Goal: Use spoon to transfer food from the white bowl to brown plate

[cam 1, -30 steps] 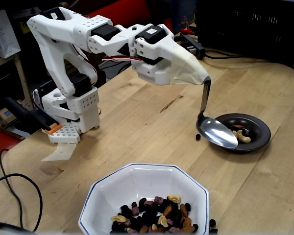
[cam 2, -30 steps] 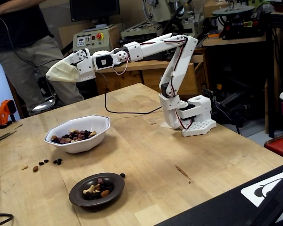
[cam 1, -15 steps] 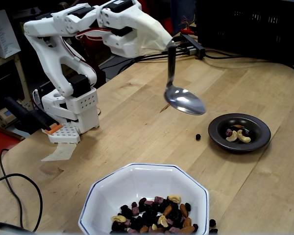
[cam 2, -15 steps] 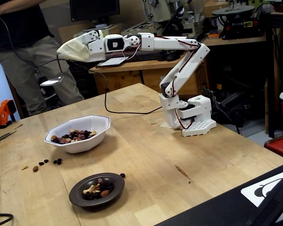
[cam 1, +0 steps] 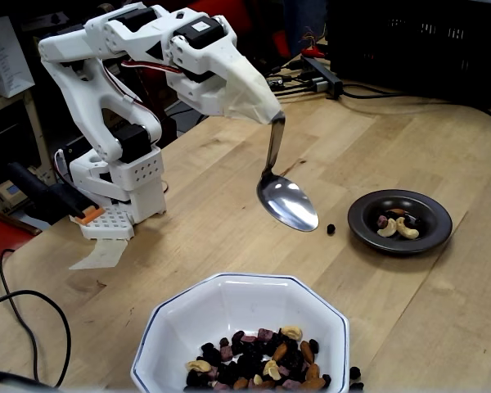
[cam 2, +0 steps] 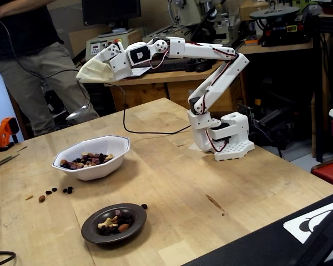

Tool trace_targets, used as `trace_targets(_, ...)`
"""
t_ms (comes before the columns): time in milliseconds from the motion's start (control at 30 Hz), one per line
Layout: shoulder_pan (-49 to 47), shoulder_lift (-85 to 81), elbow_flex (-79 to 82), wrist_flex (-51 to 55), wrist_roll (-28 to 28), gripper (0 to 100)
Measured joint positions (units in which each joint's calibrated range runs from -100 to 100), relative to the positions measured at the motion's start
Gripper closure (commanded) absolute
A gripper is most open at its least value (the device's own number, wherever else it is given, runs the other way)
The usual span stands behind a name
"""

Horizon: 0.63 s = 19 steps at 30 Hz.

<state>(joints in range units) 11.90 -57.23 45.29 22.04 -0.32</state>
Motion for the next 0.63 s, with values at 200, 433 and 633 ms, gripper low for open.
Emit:
trace_targets(200,0.0,-2.1,0.0,0.3,0.0,96)
trace_targets(433,0.0,-7.1,0.0,0.3,0.0,96)
trace_targets(633,0.0,-7.9,0.0,0.3,0.0,96)
